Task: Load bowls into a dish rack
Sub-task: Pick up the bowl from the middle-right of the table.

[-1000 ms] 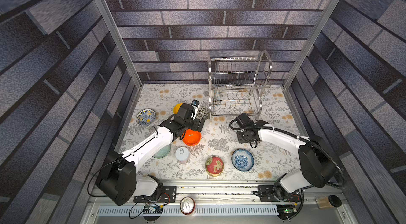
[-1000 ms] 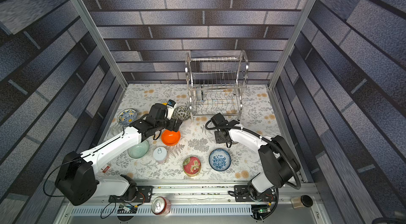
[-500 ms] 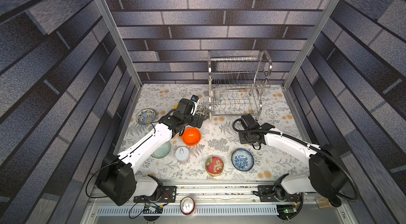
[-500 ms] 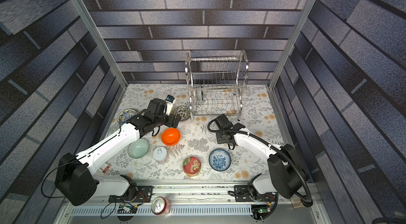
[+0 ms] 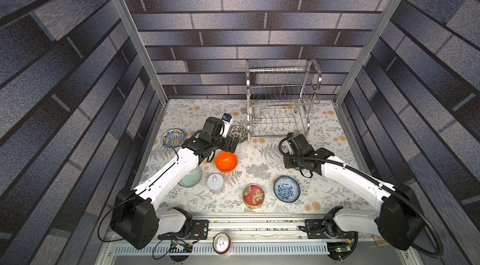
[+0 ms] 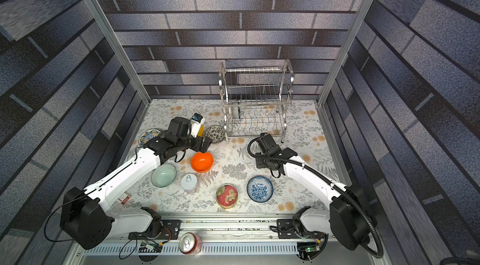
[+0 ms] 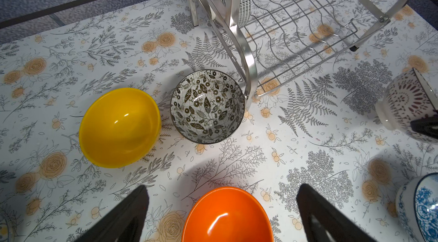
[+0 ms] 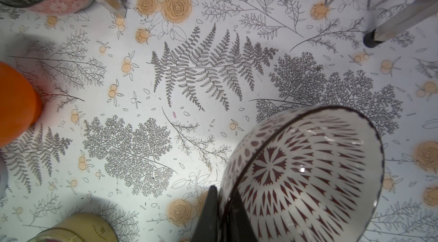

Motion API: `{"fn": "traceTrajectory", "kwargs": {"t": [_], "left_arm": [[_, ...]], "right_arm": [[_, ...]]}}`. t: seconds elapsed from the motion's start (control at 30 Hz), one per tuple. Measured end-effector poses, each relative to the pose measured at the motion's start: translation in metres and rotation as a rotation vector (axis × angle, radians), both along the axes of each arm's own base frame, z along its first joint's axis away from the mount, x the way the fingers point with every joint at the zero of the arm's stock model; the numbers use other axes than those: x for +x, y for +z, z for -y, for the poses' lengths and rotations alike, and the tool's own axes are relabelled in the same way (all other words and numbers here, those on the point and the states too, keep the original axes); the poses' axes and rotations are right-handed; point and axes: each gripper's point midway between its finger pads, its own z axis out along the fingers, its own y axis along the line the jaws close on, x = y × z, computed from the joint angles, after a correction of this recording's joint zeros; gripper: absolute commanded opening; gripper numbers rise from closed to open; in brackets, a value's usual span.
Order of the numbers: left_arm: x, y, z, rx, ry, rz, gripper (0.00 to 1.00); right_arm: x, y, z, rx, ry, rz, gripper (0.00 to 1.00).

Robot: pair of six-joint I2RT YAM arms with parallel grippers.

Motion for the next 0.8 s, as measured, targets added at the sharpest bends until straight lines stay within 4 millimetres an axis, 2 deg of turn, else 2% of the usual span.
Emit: {"fn": "traceTrajectory", "kwargs": {"t": [0.33, 0.6, 0.8], "left_arm": [[-0.006, -0.003, 0.001, -0.027, -0.015, 0.02, 1.0], [-0.004, 0.005, 0.009, -0.076, -0.038, 0.041, 1.0], [-0.009, -0.002, 0.013, -0.105, -0.054, 0.034, 1.0]], "right_arm": [[-0.001, 0.016, -0.002, 0.048, -0.002, 0.039, 0.08], [0.009, 0.046, -0.012, 0.181, -0.041, 0.131, 0.08], [0.021, 0.076, -0.018, 0.351, -0.122, 0.251, 0.08]]}}
